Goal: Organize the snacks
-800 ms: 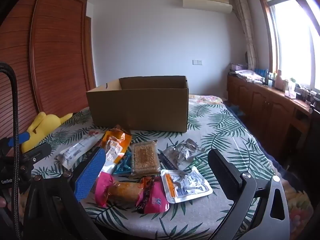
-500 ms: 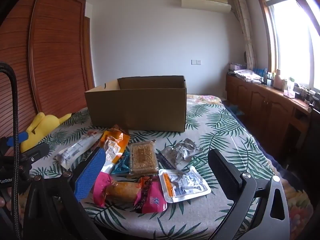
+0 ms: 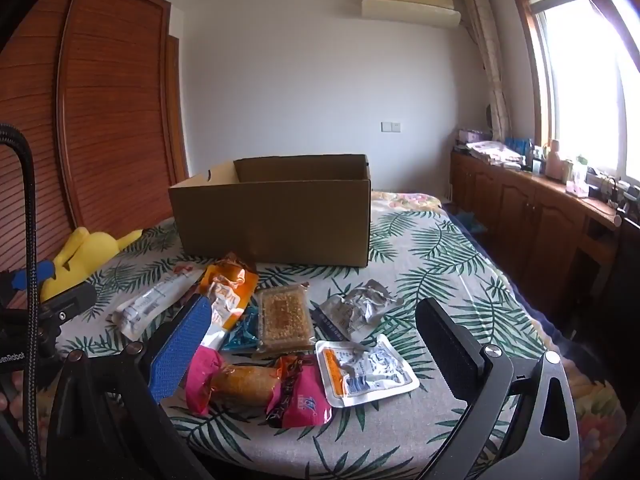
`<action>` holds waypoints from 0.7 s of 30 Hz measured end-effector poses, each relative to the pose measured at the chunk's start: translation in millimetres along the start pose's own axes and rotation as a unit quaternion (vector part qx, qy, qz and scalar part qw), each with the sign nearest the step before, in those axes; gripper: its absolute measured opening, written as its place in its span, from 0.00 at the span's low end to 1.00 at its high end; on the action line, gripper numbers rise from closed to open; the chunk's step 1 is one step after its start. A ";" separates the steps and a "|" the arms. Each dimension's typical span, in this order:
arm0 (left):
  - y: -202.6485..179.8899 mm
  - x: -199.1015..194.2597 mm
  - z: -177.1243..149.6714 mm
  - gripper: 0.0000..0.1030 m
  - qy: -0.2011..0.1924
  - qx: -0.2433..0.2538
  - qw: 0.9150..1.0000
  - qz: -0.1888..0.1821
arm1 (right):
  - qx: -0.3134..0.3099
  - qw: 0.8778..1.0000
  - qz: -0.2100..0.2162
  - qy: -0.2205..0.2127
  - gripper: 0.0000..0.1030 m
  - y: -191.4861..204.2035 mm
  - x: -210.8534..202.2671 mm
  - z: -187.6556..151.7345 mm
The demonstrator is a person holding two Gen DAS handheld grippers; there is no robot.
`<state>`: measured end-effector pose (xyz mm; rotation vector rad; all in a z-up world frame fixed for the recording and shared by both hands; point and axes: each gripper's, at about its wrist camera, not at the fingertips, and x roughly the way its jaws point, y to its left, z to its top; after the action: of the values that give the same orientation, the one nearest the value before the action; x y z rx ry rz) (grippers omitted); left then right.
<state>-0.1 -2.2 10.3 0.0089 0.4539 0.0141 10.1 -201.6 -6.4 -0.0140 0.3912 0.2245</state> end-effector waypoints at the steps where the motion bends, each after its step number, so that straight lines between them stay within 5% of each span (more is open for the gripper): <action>1: 0.1 -0.2 0.6 1.00 0.000 0.000 1.000 0.000 | 0.000 1.000 0.000 0.000 1.00 -0.3 0.1 0.1; 21: -1.4 -2.4 2.0 1.00 -0.002 0.001 1.000 -0.001 | 0.002 1.000 0.000 0.000 1.00 -1.5 -0.5 0.8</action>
<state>-1.3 -3.7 13.1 0.0107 0.4507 0.0123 10.2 -203.2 -5.5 -0.0097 0.3908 0.2237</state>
